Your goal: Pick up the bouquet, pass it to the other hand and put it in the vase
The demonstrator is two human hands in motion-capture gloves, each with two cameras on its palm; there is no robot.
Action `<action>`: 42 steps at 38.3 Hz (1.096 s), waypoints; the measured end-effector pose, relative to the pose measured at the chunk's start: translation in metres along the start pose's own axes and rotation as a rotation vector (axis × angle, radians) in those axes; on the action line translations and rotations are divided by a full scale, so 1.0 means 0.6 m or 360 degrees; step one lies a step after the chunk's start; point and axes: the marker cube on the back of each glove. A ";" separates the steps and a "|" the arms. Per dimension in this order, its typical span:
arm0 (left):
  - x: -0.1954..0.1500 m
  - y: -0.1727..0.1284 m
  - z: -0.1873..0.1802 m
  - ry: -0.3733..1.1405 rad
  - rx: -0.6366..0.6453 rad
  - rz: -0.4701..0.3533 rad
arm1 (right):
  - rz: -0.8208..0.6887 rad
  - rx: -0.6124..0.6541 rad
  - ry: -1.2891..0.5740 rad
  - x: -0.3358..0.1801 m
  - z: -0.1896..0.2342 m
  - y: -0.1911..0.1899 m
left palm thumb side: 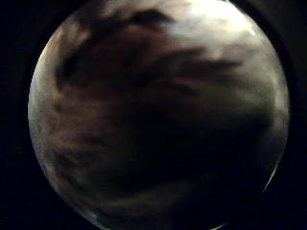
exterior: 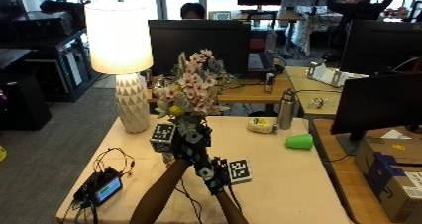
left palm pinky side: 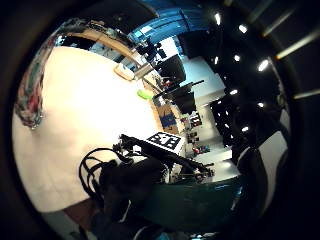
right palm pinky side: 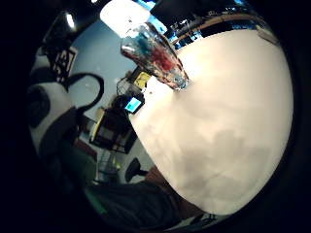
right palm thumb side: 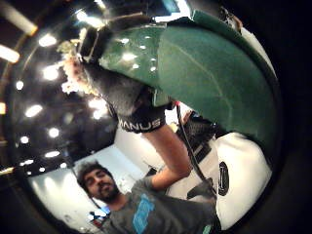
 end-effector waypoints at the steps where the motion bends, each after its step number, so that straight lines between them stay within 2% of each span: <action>1: 0.017 0.011 0.004 0.0014 0.0000 -0.0008 | -0.0028 -0.0030 0.0041 0.000 -0.006 0.006; 3: 0.041 0.021 0.001 0.0026 0.0012 -0.0003 | -0.0062 -0.0077 0.0093 -0.005 -0.018 0.020; 7: 0.034 -0.011 -0.044 -0.0024 0.0062 0.0129 | -0.0035 -0.0106 0.0155 -0.016 -0.045 0.043; 11: 0.067 -0.023 -0.079 -0.0088 0.0123 0.0186 | -0.0046 -0.0036 0.0317 -0.007 -0.085 0.044; 16: 0.112 -0.043 -0.133 -0.0103 0.0214 0.0253 | 0.0062 0.0113 0.0608 0.000 -0.142 0.042; 28: 0.197 -0.111 -0.290 -0.0055 0.0544 0.0407 | 0.0173 0.0288 0.0518 0.018 -0.198 0.031; 36: 0.192 -0.158 -0.377 -0.0043 0.0691 0.0402 | 0.0162 0.0297 0.0590 0.032 -0.214 0.022; 42: 0.133 -0.195 -0.411 -0.0039 0.0726 0.0316 | 0.0160 0.0316 0.0571 0.033 -0.222 0.018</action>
